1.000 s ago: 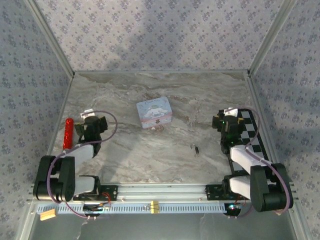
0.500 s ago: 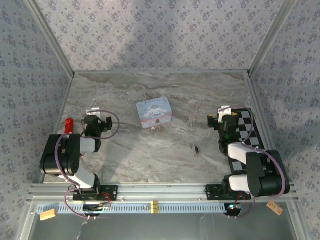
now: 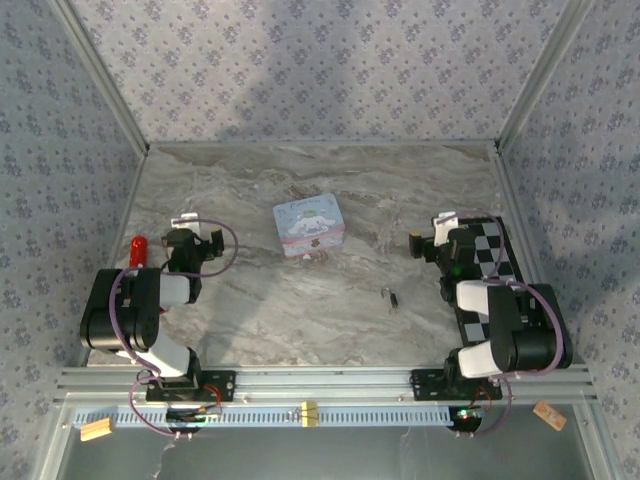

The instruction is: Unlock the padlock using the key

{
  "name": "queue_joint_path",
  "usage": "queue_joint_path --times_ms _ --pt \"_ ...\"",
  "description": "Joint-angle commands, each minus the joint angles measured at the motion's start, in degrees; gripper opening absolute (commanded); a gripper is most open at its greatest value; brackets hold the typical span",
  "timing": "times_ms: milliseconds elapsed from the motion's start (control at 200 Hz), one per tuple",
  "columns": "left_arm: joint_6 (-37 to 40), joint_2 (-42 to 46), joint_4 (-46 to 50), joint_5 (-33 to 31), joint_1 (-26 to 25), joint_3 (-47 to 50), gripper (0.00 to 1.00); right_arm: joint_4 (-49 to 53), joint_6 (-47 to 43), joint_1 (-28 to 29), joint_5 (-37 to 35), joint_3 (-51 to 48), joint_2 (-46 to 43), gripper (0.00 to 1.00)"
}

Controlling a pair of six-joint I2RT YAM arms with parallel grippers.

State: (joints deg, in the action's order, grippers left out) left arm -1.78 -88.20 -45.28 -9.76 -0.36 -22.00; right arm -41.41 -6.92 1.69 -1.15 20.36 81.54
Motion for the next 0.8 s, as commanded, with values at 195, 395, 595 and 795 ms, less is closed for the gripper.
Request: queue_joint_path --times_ms 195,395,595,795 --pt "-0.64 0.29 -2.28 1.06 0.12 -1.16 1.0 -4.1 5.07 -3.1 -1.49 2.38 5.49 0.99" --pt "-0.67 0.31 -2.27 1.02 0.17 -1.2 1.0 -4.57 5.02 -3.01 -1.71 2.32 5.67 0.99" --pt "-0.67 0.29 -2.27 1.06 0.1 -1.2 1.0 -4.73 4.9 -2.75 -2.22 2.22 5.65 0.99" --pt "-0.63 0.27 -2.27 1.05 0.12 -1.2 1.0 -4.73 4.9 -2.66 -2.28 2.17 5.65 0.99"
